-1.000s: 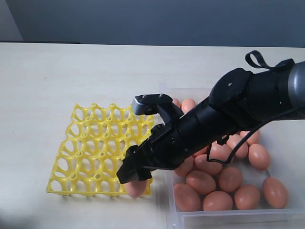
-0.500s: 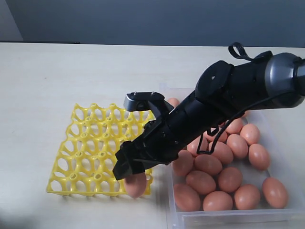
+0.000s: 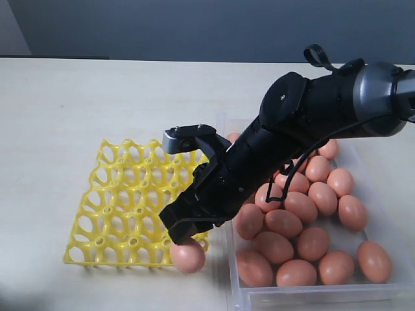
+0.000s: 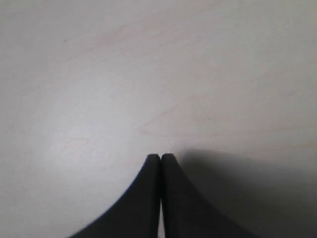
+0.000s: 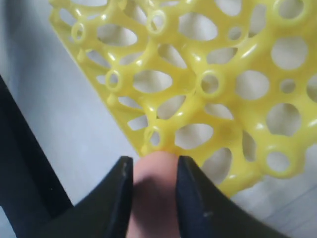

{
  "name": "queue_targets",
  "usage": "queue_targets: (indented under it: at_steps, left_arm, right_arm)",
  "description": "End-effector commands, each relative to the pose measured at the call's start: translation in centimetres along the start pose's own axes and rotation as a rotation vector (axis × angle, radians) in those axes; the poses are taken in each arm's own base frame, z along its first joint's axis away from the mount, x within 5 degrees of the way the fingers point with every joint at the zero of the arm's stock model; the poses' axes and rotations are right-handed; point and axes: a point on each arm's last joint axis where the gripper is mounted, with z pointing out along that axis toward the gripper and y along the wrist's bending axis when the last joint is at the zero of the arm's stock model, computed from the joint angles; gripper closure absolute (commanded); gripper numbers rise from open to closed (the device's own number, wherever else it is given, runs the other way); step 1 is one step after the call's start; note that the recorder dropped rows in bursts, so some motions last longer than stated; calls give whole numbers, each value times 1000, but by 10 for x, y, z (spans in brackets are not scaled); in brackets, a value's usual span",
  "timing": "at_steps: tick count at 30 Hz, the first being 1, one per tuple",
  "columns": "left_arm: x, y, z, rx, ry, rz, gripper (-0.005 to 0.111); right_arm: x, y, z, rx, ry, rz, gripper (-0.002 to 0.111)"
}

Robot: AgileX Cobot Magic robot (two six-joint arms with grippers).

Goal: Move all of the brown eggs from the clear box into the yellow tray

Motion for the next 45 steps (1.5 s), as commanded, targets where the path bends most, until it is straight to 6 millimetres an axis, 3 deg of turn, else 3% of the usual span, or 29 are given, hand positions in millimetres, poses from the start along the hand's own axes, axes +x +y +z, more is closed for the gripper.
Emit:
queue_targets:
  at_steps: [1, 9, 18, 30, 35, 45]
  left_arm:
    - [-1, 0, 0, -2, -10, -6, 106]
    - [-1, 0, 0, -2, -10, -6, 106]
    - [-1, 0, 0, -2, -10, -6, 106]
    - [-1, 0, 0, -2, -10, -8, 106]
    - [-1, 0, 0, -2, -10, -8, 106]
    - [-1, 0, 0, -2, -10, -8, 106]
  right_arm:
    - [-1, -1, -2, 8, -5, -9, 101]
    - [-5, -1, -3, 21, -18, -26, 102]
    - [-34, 10, -22, 43, -73, -141, 102]
    - [-13, 15, -42, 121, 200, -23, 102]
    - [-5, 26, -56, 101, 241, 54, 102]
    - [-10, 37, -55, -16, 192, 85, 98]
